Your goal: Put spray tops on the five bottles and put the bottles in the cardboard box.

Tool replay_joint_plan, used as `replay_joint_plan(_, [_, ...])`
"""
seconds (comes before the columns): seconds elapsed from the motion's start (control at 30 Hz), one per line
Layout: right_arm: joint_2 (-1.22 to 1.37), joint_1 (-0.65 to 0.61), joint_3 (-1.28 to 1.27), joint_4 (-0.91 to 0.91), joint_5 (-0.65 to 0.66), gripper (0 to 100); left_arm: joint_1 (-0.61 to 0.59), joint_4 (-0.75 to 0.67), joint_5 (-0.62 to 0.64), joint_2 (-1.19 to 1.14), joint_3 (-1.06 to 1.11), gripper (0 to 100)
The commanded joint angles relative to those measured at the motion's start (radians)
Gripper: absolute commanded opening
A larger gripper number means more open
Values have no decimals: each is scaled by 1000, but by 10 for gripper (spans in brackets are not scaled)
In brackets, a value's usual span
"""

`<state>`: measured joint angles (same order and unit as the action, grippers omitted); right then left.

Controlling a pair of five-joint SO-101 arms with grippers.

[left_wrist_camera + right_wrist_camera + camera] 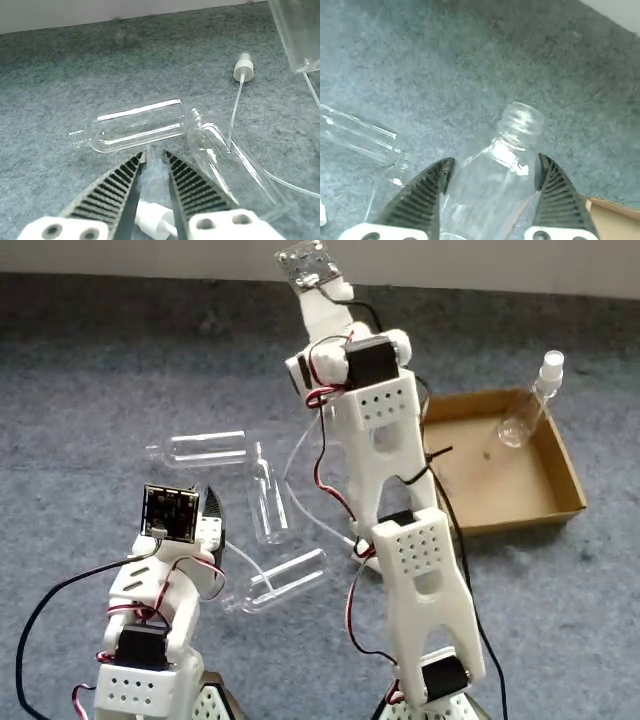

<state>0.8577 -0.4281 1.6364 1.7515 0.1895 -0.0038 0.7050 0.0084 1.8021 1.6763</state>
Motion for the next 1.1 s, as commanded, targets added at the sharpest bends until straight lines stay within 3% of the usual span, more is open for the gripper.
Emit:
replay_joint_plan(0.0, [-214, 38, 10, 18, 8, 120, 1, -3, -8, 10, 18, 8])
replay_joint_plan(0.4, [-783, 42, -404, 18, 6, 120, 13, -5, -11, 12, 18, 11])
replay_joint_plan(0.7, [-1095, 44, -618, 18, 6, 120, 15, 3, -164, 12, 8, 11])
replay_joint_plan(0.9, [-1305, 44, -854, 12, 6, 121, 21, 224, -219, 10, -170, 11])
replay_joint_plan(1.07, [-1477, 44, -1030, 8, 6, 121, 27, 313, -259, 2, -309, 11])
